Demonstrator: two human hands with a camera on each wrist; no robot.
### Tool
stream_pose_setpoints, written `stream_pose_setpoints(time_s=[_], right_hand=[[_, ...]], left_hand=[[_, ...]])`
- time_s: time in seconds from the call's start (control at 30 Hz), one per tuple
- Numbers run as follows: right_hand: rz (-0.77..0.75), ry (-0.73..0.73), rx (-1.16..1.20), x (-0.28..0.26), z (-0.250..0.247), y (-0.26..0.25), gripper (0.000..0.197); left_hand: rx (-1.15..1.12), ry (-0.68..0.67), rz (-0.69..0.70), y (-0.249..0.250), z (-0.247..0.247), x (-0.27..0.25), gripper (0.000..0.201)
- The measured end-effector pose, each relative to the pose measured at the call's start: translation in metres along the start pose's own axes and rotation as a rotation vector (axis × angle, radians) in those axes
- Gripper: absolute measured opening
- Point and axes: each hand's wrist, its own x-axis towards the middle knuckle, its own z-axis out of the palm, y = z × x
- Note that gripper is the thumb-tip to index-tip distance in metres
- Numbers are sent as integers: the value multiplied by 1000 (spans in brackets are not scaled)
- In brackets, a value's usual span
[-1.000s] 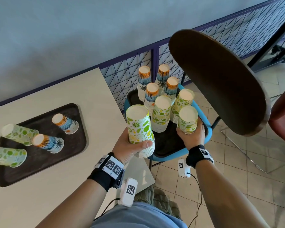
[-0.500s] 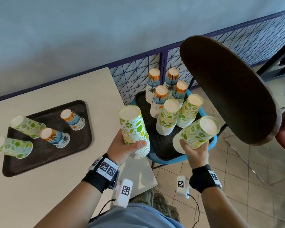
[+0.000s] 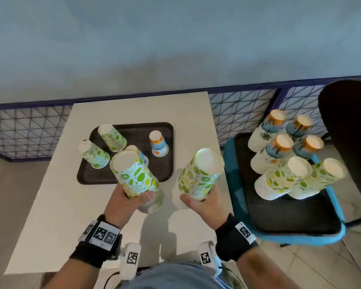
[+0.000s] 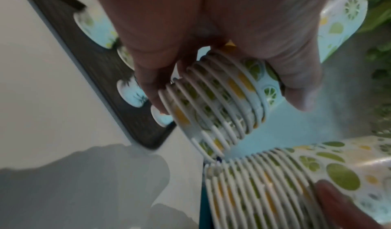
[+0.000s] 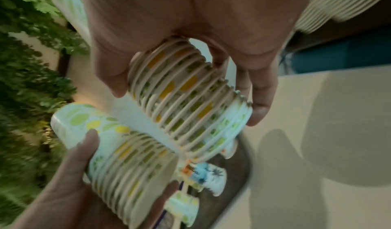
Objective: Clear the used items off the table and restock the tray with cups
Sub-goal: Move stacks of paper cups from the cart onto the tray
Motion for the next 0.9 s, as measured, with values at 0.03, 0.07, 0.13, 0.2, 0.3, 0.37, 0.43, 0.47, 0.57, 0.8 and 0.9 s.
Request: stream_pose_setpoints(time_s=[0.03, 0.07, 0.13, 0.2, 0.3, 0.37, 0.43, 0.47, 0.57, 0.8, 0.9], right_hand=[[-13, -28, 9, 16, 19, -10, 66], [-30, -42, 30, 26, 27, -20, 69], [-69, -71, 58, 54, 63, -44, 74], [-108, -88, 84, 83, 95, -66, 74], [-139, -67, 67, 131, 143, -99, 78], [-143, -47, 41, 159, 172, -116, 80], [-133, -47, 96, 188, 206, -125, 77], [-127, -39, 113, 201, 220, -128, 75], [-90, 9, 75, 237, 262, -129, 78], [-51, 106, -239, 282, 321, -104, 92], [-34, 95, -348, 292, 329, -89, 87]], left_hand=[[10, 40, 14, 6, -20, 0, 83], [28, 68, 23, 12, -28, 2, 78], [58, 158, 76, 25, -66, 9, 68], [70, 248, 122, 36, -100, 20, 64], [99, 359, 161, 45, -151, 48, 81], [107, 416, 147, 47, -179, 74, 84], [136, 427, 136, 49, -205, 101, 87], [155, 424, 131, 49, -213, 114, 87], [205, 451, 123, 48, -225, 147, 88], [275, 390, -5, 16, -236, 191, 91], [324, 389, -19, 1, -233, 196, 86]])
